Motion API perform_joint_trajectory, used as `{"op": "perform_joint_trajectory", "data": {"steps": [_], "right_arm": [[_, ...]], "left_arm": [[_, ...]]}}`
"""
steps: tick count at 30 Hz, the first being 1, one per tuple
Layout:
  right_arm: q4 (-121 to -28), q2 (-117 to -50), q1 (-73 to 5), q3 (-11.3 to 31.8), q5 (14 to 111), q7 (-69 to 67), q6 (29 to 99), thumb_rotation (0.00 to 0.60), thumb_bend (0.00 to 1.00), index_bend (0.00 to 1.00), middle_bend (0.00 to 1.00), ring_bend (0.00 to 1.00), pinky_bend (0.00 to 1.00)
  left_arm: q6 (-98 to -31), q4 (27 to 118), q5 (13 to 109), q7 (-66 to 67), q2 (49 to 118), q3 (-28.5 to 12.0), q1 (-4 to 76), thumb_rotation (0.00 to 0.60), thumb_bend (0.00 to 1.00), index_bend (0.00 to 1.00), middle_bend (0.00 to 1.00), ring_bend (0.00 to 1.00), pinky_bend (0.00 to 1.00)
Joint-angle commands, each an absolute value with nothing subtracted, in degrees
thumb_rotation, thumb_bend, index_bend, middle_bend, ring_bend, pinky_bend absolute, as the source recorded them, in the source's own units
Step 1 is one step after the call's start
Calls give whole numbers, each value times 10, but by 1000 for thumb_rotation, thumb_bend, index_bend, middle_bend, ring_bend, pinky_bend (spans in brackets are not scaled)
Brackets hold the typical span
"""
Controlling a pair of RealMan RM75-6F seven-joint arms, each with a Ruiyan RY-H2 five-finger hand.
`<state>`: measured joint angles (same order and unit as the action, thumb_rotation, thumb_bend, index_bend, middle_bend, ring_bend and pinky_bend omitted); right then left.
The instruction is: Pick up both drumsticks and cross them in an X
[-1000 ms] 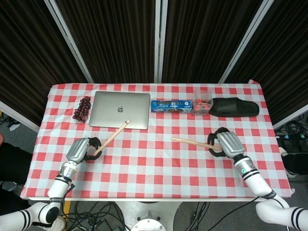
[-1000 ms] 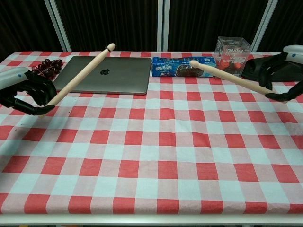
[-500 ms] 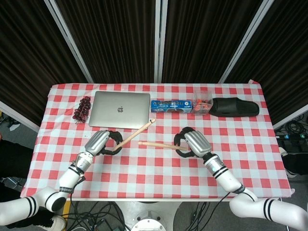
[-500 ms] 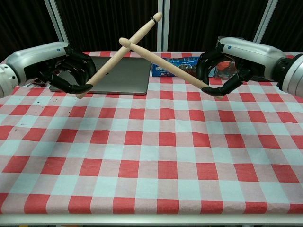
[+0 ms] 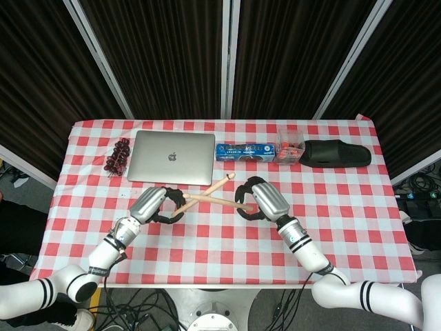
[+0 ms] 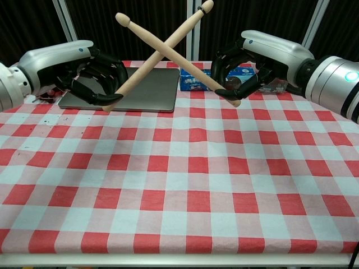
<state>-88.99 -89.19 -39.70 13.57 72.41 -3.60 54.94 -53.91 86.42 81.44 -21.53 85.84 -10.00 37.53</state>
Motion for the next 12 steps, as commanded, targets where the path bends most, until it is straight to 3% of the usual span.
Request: {"op": "perform_joint_trajectory", "data": {"steps": [1,12], "right_arm": [[-887,-897,-398,134,720,-34,551,600,687,638,611,329,192],[-881,-904,-399,130,716,-33,552,600,687,639,611,329,192]], "left_arm": [[-541,864,815,-218,860,-98,376,600,486,593,652,443,399],[-541,860,812,-228,862,-90,382,600,487,593,652,443,399]]}}
